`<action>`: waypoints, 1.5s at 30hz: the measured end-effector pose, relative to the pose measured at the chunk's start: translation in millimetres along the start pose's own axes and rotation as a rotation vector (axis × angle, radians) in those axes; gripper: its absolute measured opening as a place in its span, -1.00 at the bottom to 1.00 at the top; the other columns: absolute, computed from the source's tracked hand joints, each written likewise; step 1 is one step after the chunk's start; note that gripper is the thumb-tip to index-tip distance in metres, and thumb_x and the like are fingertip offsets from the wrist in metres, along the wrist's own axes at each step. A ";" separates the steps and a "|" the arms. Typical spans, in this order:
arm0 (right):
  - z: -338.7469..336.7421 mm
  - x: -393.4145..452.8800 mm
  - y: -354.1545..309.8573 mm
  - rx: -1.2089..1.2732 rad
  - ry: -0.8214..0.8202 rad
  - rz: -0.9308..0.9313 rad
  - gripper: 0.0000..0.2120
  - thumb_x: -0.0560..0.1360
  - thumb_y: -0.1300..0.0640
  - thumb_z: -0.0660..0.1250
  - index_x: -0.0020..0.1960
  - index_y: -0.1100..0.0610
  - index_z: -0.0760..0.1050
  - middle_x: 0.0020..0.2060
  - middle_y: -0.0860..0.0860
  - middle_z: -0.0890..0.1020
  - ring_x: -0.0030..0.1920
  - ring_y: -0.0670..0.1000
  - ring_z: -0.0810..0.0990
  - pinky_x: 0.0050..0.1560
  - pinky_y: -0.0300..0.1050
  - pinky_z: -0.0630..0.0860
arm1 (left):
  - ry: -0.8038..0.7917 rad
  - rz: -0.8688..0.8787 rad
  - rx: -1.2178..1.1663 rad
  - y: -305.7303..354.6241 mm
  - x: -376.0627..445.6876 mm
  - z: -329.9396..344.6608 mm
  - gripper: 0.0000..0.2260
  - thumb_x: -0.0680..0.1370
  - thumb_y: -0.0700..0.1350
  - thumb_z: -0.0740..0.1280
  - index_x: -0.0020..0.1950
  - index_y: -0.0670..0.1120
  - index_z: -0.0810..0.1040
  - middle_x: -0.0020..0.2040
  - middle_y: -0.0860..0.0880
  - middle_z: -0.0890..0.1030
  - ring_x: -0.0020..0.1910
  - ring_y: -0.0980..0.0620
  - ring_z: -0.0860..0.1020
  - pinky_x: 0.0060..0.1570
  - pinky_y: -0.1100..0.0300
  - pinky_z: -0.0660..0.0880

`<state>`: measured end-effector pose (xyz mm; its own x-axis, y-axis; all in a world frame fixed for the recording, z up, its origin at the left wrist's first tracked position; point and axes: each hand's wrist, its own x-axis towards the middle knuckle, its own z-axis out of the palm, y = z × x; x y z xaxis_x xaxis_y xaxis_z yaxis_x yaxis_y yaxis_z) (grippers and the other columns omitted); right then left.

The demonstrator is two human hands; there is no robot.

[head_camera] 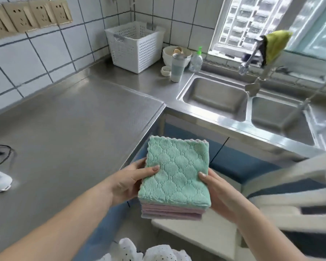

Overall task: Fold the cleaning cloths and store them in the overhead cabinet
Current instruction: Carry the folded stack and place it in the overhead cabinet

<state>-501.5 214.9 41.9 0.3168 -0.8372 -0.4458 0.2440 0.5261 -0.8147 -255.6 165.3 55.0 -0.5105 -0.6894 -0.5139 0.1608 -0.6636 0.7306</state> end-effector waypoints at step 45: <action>-89.2 -758.2 84.4 0.595 1.624 -0.802 -0.17 0.06 -0.16 0.62 0.27 0.05 0.49 0.19 0.10 0.61 0.18 0.07 0.60 0.05 -0.03 0.61 | -1.816 -0.492 0.860 -287.5 -114.9 808.7 -0.62 0.43 0.04 0.31 0.23 -0.02 0.50 0.12 -0.07 0.65 0.08 -0.05 0.63 0.00 0.06 0.54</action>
<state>-802.9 880.7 278.0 -0.9712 -0.0019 -0.2384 0.2264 -0.3216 -0.9194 -926.3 670.2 267.7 -0.5351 0.8311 -0.1516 -0.2946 -0.0153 0.9555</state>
